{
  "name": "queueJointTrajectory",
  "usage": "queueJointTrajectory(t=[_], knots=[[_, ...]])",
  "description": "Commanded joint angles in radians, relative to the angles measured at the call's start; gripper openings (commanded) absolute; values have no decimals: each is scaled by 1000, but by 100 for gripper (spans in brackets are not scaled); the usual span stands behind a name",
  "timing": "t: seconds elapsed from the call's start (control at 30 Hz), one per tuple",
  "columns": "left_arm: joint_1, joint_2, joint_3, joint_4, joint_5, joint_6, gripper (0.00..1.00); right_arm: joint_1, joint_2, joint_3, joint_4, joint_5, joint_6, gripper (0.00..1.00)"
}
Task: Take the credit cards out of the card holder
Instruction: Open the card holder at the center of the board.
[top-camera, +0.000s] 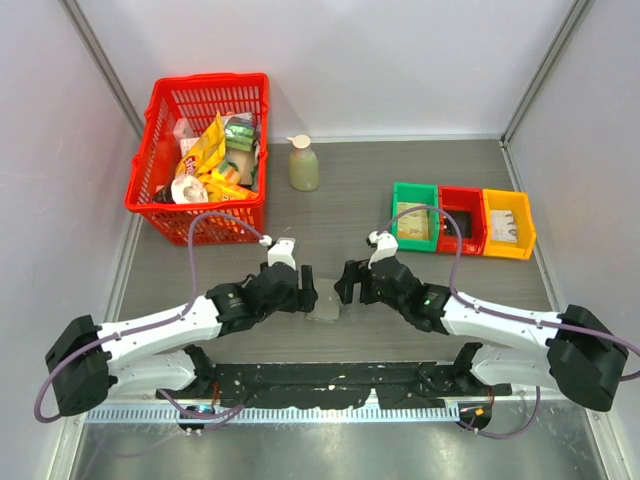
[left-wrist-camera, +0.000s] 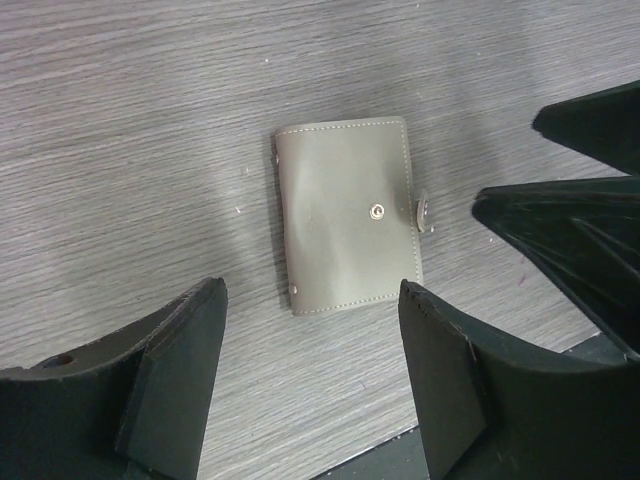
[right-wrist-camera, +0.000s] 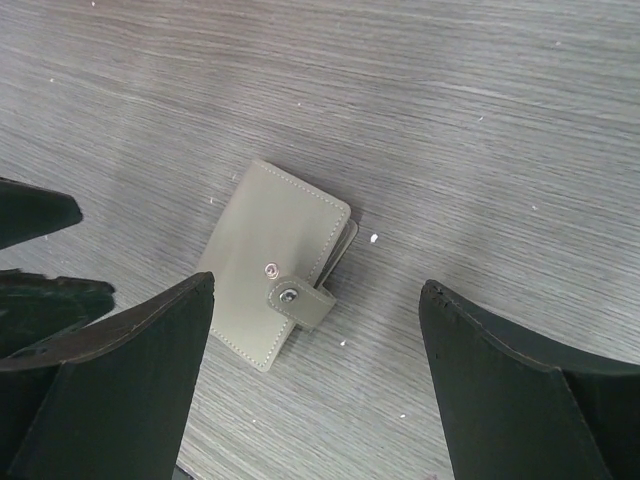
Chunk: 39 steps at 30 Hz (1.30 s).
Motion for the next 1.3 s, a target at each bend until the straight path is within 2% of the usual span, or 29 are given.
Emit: queueJointTrajectory(t=[0.0,0.23,0.43,0.6,0.77,0.93,1.13,1.27], knots=[[-12,-52,-10,-4,-24,57,73,13,53,59,51,-17,22,87],[-40,-46,10,-28,-33,80,74,73,158,137,-45,66,66,77],[-60,-45,33,-62,-65,93,77,91,256,211,-125,121,77,75],[-84,-14,65,-82,-70,118,79,91,271,199,-168,164,103,69],[-127,58,110,-91,-84,133,85,88,196,130,-174,180,126,53],[-176,159,192,-122,-114,150,97,65,122,53,-138,152,147,41],[-207,291,297,-192,-151,135,99,28,86,-51,-9,70,172,32],[-211,351,337,-234,-168,107,100,4,58,-107,72,8,189,32]])
